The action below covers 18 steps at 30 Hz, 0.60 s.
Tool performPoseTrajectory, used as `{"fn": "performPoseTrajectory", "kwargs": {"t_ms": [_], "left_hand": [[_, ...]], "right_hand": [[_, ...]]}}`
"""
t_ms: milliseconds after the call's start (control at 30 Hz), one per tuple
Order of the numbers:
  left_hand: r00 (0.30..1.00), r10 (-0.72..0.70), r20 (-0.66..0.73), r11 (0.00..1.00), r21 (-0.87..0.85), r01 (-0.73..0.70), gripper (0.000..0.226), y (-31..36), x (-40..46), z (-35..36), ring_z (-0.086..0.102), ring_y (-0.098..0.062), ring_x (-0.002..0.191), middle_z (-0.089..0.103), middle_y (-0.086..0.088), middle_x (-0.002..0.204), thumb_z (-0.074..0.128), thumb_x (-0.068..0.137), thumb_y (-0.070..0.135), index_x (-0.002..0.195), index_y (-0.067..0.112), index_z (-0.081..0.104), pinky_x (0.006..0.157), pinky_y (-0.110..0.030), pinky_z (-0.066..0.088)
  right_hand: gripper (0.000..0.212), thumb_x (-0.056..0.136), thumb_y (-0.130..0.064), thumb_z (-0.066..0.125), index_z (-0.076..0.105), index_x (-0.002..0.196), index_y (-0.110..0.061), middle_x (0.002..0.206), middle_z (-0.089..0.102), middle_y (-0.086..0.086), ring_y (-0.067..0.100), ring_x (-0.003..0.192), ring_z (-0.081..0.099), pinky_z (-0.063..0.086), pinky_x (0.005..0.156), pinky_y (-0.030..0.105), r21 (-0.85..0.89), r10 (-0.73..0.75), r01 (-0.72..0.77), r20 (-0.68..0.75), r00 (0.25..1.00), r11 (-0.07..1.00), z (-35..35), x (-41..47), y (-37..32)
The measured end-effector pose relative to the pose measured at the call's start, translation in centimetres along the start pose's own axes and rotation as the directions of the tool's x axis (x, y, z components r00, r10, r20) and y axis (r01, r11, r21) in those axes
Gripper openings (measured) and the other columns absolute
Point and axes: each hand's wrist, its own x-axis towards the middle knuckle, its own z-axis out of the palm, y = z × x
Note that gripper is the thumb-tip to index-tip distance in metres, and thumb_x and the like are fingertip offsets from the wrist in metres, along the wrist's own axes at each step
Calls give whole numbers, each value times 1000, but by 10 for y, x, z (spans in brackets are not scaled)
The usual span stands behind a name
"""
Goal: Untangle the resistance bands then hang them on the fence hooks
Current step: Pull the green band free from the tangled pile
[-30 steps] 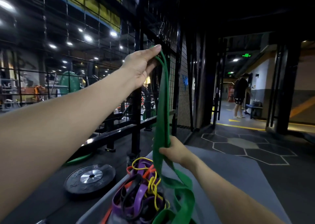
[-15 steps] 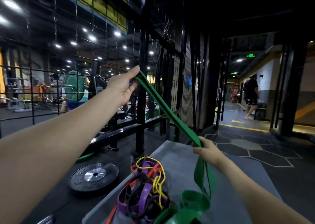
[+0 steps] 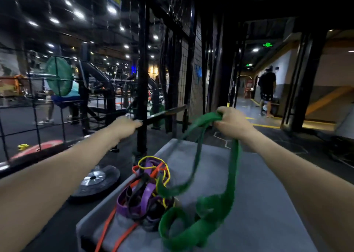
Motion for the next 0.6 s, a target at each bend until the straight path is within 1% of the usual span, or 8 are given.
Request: {"fn": "performPoseTrajectory", "kwargs": {"t_ms": [67, 133, 200, 267, 367, 433, 500, 600], "left_hand": [[965, 195, 173, 979, -93, -181, 24, 25, -15, 26, 50, -16, 97, 57, -3, 99, 66, 85, 19, 105, 9, 60, 70, -21, 38], [868, 306, 391, 947, -221, -235, 56, 46, -32, 59, 47, -12, 109, 49, -1, 116, 69, 80, 6, 130, 8, 44, 80, -15, 44], [784, 359, 507, 933, -221, -284, 74, 51, -38, 92, 54, -15, 108, 55, -3, 117, 80, 67, 12, 130, 6, 43, 92, -26, 47], [783, 401, 475, 915, -179, -361, 64, 47, -39, 113, 58, -17, 96, 62, -3, 103, 79, 51, 26, 108, 10, 54, 89, -35, 47], [834, 438, 334, 891, -282, -355, 23, 52, -43, 123, 50, -17, 81, 56, -5, 82, 70, 71, 12, 84, 18, 51, 70, -32, 43], [838, 475, 270, 843, -413, -344, 18, 66, -47, 122, 48, -15, 76, 54, -6, 79, 63, 81, 7, 80, 19, 50, 66, -26, 38], [838, 498, 222, 797, -499, -341, 14, 82, -50, 112, 50, -14, 79, 56, -5, 83, 60, 84, 6, 82, 17, 52, 72, -24, 40], [865, 479, 150, 758, -567, -321, 13, 104, -52, 84, 51, -8, 80, 56, 2, 83, 52, 90, 5, 83, 17, 53, 71, -20, 37]], "right_hand": [[10, 80, -11, 57, 54, 70, -9, 69, 55, 7, 26, 70, 52, 34, 52, 29, -82, -54, 61, 84, 995, 995, 8, -4, -14], [13, 77, -11, 57, 50, 66, -10, 69, 54, 7, 27, 71, 50, 33, 56, 27, -137, -80, 99, 138, 987, 986, 20, -7, -20], [11, 76, -13, 61, 53, 68, -10, 71, 56, 7, 28, 71, 52, 34, 57, 28, -104, -72, 85, 119, 990, 991, 21, -9, -20], [10, 73, -13, 65, 55, 71, -10, 70, 57, 5, 26, 71, 54, 39, 55, 30, -29, -61, 64, 95, 994, 998, 13, -11, -15], [20, 72, -10, 68, 58, 89, -7, 80, 61, 8, 23, 73, 56, 45, 60, 32, 27, -46, 44, 80, 996, 999, 4, -13, 2], [22, 75, -2, 62, 54, 95, -6, 81, 60, 8, 17, 70, 53, 42, 57, 26, 182, -53, 35, 94, 994, 983, 5, -17, 13], [23, 74, 6, 60, 53, 89, -11, 75, 54, 2, 13, 67, 47, 38, 56, 20, 352, -62, 22, 102, 993, 936, 14, -22, 23], [34, 74, 13, 57, 50, 89, -17, 76, 50, 0, 14, 69, 48, 43, 60, 21, 490, -32, -64, 185, 982, 869, 38, -35, 37]]}}
